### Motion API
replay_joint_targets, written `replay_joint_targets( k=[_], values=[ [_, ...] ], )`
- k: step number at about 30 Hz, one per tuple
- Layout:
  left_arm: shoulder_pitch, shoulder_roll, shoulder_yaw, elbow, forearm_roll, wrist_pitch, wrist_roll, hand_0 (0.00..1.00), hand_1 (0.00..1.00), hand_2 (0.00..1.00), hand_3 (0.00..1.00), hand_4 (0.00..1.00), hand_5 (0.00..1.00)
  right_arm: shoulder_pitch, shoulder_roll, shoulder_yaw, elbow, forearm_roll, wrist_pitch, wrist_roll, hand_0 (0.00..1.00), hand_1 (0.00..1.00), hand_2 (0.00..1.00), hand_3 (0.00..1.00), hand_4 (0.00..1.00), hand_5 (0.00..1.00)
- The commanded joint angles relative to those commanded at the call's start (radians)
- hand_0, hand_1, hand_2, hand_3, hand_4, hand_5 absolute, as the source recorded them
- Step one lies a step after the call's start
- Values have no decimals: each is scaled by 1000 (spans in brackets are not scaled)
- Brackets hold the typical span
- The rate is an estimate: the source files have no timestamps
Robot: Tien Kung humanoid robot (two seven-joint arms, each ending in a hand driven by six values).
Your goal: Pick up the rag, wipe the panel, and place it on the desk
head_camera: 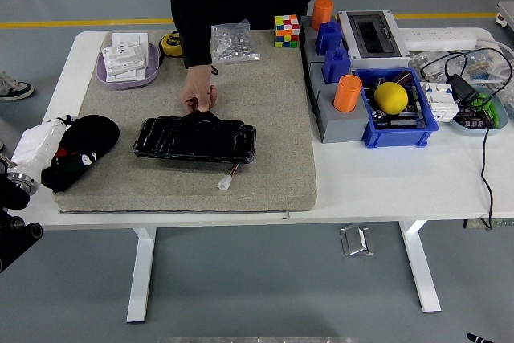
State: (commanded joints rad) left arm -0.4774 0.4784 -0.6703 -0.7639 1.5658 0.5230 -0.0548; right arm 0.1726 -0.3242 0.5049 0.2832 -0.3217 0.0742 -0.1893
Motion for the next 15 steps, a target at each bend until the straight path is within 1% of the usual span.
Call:
replay_joint_targets(
  k=[3,4,9,10,15],
  values=[
    [0,-1,1,-1,-1,4,-4,409,402,766,701,721,289,0,0,1,-1,-1,0,-1,794,671,718,659,998,523],
    [0,-1,1,-1,-1,5,-5,399,355,738,653,698,293,-1,0,1,-1,-1,0,-1,794,671,719,660,998,522],
    [1,-3,3,0,-9,10,-11,399,355,738,653,698,293,-1,0,3,0,-4,0,-1,794,671,719,660,998,522],
    [1,-3,3,1,-10,12,-13,375,284,700,610,671,288,0,0,4,0,-5,0,0,793,671,719,659,998,522],
    [2,-4,2,-1,-12,25,-24,375,284,700,610,671,288,0,1,5,0,-6,0,0,793,671,719,659,998,522]
  ],
)
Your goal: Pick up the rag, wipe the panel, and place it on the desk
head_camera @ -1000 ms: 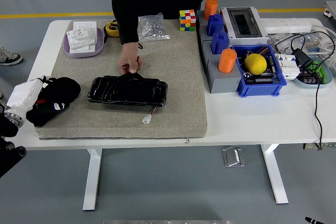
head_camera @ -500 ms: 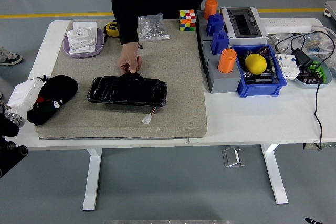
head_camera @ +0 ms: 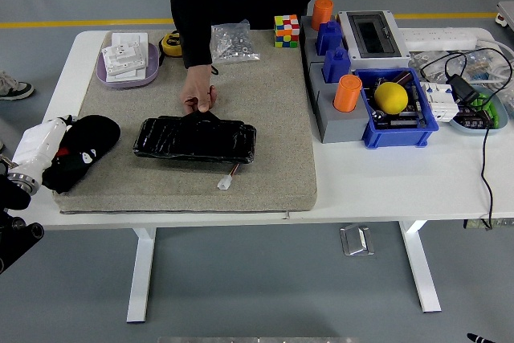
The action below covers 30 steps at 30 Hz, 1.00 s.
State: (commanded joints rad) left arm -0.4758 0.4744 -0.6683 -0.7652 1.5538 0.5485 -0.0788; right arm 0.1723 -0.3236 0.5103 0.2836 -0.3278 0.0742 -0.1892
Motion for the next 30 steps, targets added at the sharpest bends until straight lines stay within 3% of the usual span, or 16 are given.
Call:
replay_joint_targets(
  k=[1,6,7,18,19,30],
  values=[
    [0,0,0,0,1,2,-1,352,222,623,583,628,270,0,0,0,-1,0,0,-1,794,671,718,659,998,520],
    [1,0,1,-4,4,12,-4,352,222,623,583,628,270,0,-1,1,-1,-1,1,-2,794,671,718,659,998,520],
    [1,0,-1,-3,5,13,-5,334,194,587,564,578,217,0,0,1,-1,0,1,-1,794,671,718,657,998,519],
    [4,0,-4,-9,2,16,-13,325,189,574,552,533,154,0,0,5,-1,-1,0,-1,794,671,718,657,998,517],
    [4,1,-4,-10,1,16,-12,320,187,567,550,491,88,0,1,5,-1,-1,0,-2,794,671,718,657,998,516],
    [5,2,-15,-27,-28,0,-27,317,185,564,548,483,92,-1,4,8,-1,1,0,-2,793,671,719,656,998,515]
  ],
)
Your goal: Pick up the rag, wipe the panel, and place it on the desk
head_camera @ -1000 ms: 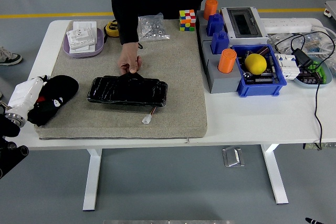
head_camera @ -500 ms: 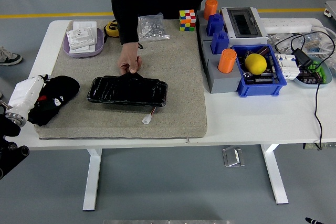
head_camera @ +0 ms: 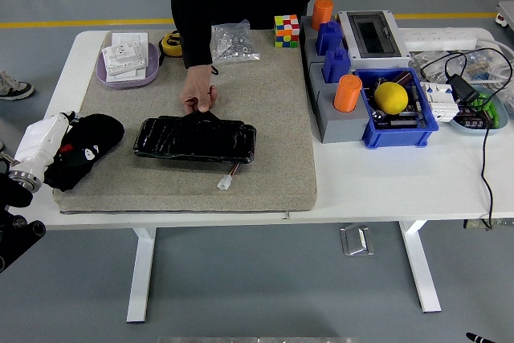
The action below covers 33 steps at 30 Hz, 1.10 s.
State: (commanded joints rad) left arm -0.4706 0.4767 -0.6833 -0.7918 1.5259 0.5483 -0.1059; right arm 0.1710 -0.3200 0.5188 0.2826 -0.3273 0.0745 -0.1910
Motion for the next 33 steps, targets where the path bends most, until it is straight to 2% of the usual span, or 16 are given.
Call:
replay_joint_targets(
  k=[1,9,17,23,27,33],
  values=[
    [1,1,-2,-6,-2,-1,-1,316,183,562,537,487,125,0,0,0,0,-1,0,0,793,671,719,656,998,514],
    [5,10,-28,-93,0,-9,6,315,183,552,531,493,145,1,0,2,0,-2,-1,0,793,671,719,655,998,513],
    [5,26,-46,-230,31,-28,53,314,183,550,531,489,131,-1,1,-1,-1,-1,0,0,793,671,719,655,998,512],
    [-1,25,-34,-293,41,-37,85,312,182,550,530,471,114,-1,0,-3,-1,-1,-1,1,793,671,718,654,998,511],
    [-11,16,-18,-304,49,-38,98,310,182,549,530,452,92,-1,-1,-6,-1,0,-1,2,793,671,718,654,998,511],
    [-30,-9,18,-287,65,-37,108,309,183,549,531,450,89,1,-3,-11,-1,2,0,5,793,671,718,654,998,511]
  ],
)
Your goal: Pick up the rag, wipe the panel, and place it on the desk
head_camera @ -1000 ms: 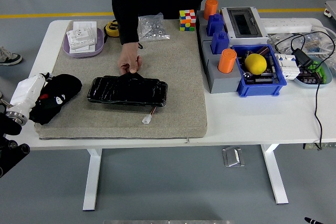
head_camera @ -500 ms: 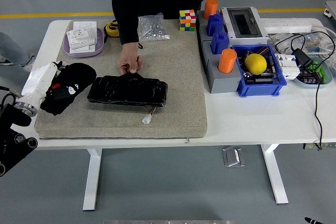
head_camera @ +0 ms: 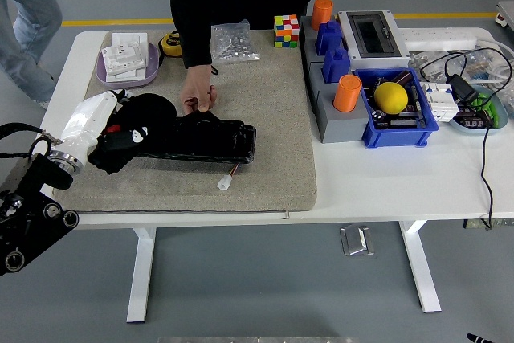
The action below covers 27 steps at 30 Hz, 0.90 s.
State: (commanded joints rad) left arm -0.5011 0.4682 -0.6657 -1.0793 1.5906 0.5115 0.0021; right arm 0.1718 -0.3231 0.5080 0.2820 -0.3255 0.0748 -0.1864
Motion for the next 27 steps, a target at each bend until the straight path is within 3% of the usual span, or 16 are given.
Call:
replay_joint_targets(
  k=[9,27],
  values=[
    [-30,-23,52,38,6,4,8,307,179,549,534,449,88,-1,-3,-7,0,3,2,3,793,671,718,654,998,511],
    [-70,-66,120,25,20,9,17,305,180,552,538,449,85,2,-12,-15,-1,7,6,4,791,669,719,654,998,510]
  ],
)
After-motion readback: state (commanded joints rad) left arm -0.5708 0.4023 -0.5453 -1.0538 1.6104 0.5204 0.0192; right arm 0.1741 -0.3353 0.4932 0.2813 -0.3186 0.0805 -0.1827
